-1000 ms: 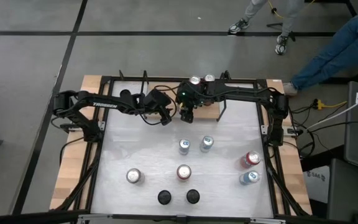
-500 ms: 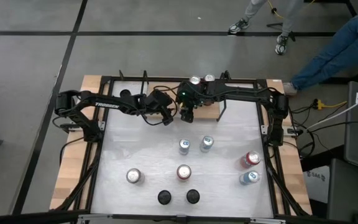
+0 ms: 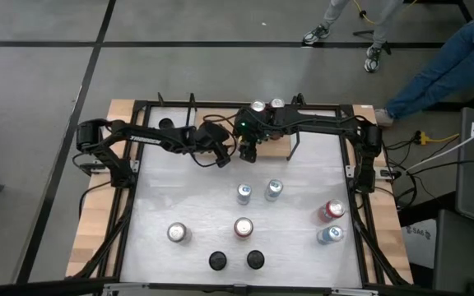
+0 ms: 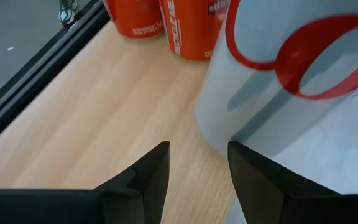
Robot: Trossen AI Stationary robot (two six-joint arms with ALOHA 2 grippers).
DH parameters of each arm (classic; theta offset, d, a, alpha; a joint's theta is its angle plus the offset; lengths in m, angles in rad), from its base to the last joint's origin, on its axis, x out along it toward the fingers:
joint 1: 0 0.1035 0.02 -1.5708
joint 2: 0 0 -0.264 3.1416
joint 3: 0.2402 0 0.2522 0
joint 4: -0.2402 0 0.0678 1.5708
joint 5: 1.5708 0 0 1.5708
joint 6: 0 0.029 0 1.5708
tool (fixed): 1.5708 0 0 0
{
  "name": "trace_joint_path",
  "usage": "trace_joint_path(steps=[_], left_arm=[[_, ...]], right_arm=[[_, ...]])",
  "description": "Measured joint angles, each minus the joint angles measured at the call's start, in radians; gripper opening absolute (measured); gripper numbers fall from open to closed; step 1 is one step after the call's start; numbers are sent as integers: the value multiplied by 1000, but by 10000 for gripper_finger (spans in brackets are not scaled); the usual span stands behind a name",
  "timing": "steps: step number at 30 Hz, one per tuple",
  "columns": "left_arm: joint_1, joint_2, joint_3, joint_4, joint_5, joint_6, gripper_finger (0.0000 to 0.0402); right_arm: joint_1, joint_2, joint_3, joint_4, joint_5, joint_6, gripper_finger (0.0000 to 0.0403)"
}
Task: Place canned beverage on shelf
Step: Put the red and silver soda can on the shelf
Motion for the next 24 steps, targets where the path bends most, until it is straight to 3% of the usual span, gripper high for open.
trace_joint_path(steps=[24], left_arm=[[-3,21,0,17,4,-26,163]], right_arm=[[0,0,0,3,2,0,294]])
